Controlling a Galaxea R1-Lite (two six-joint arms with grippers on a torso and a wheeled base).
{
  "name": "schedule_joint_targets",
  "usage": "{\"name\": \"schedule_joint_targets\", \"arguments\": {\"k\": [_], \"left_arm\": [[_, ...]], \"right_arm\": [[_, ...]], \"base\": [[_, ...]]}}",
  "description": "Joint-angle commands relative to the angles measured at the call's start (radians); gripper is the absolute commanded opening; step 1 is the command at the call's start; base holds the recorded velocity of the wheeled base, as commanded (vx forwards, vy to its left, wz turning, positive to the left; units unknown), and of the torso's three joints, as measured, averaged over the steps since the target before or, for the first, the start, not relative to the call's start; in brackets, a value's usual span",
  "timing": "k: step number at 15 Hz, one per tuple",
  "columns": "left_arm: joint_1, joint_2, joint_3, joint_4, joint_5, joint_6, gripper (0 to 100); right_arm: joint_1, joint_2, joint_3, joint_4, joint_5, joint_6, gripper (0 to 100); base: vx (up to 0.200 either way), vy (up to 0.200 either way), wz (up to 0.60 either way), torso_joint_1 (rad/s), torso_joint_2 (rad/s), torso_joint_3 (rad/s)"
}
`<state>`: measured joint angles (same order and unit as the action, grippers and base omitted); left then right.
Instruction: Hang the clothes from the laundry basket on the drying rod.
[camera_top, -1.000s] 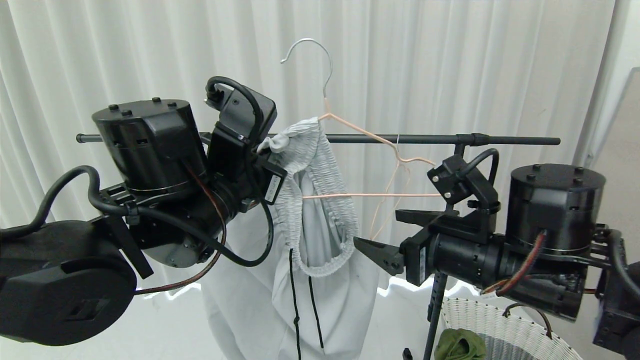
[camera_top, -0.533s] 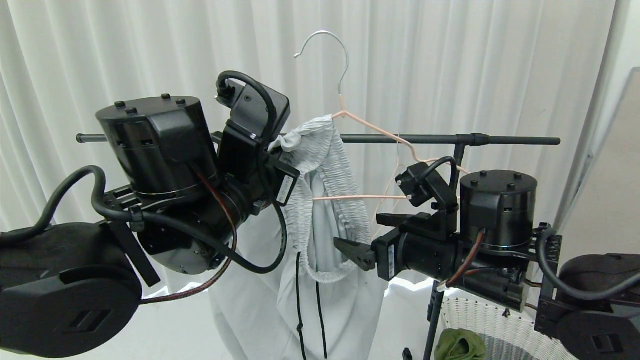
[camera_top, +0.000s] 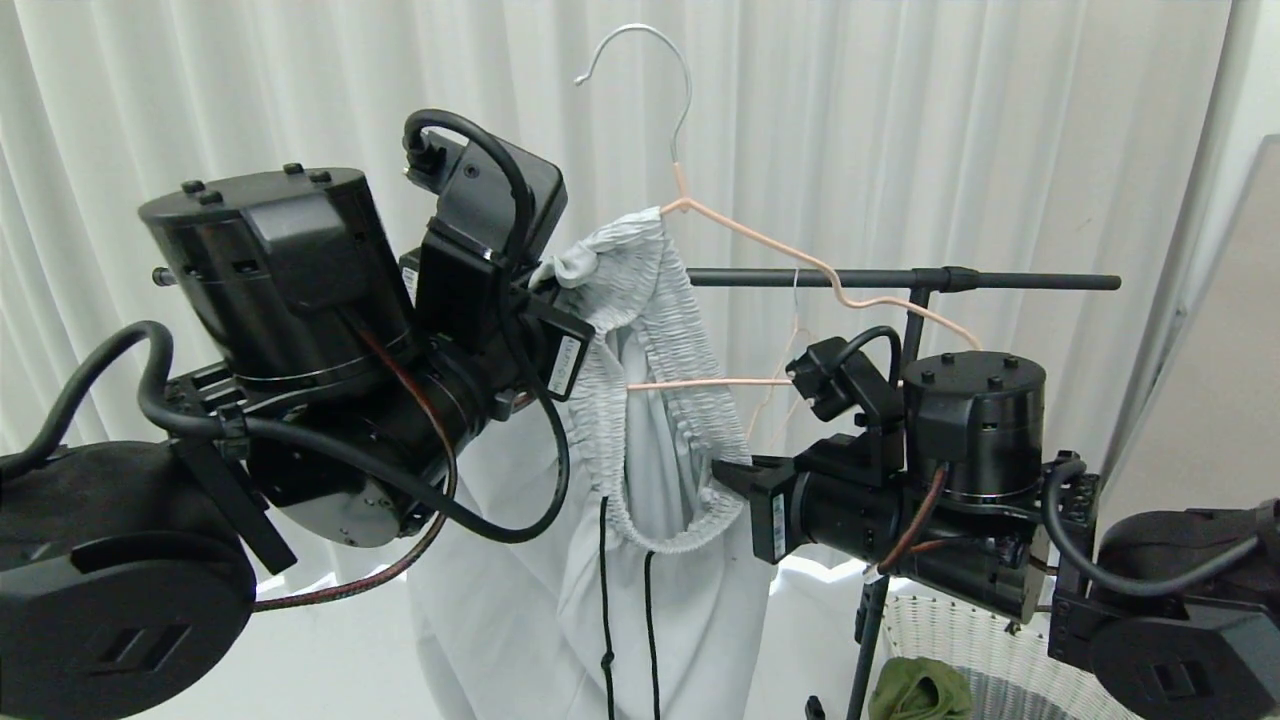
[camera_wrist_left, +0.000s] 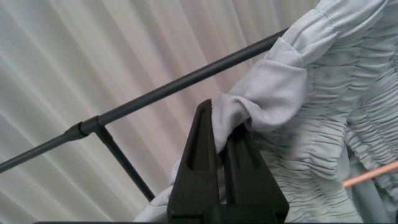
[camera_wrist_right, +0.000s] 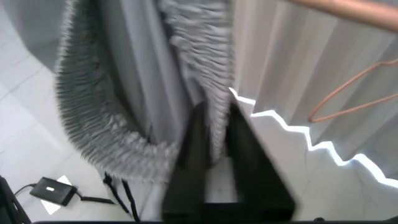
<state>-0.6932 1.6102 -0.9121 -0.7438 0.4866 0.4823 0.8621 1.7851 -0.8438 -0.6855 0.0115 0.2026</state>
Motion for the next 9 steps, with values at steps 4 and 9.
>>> {"name": "schedule_joint_targets", "arguments": {"k": [4, 9], "left_arm": [[0.008, -0.007, 0.027, -0.002, 0.003, 0.002, 0], [0.047, 0.008, 0.045, -0.006, 0.038, 0.025, 0]], "right_arm": [[-0.052, -0.010, 0.002, -0.002, -0.096, 0.005, 0], [-0.160, -0.070, 0.025, -0.054, -0.100, 0.003, 0]], "base": [[0.000, 0.000, 0.00, 0.000, 0.00, 0.000], [0.000, 0.000, 0.00, 0.000, 0.00, 0.000]]}}
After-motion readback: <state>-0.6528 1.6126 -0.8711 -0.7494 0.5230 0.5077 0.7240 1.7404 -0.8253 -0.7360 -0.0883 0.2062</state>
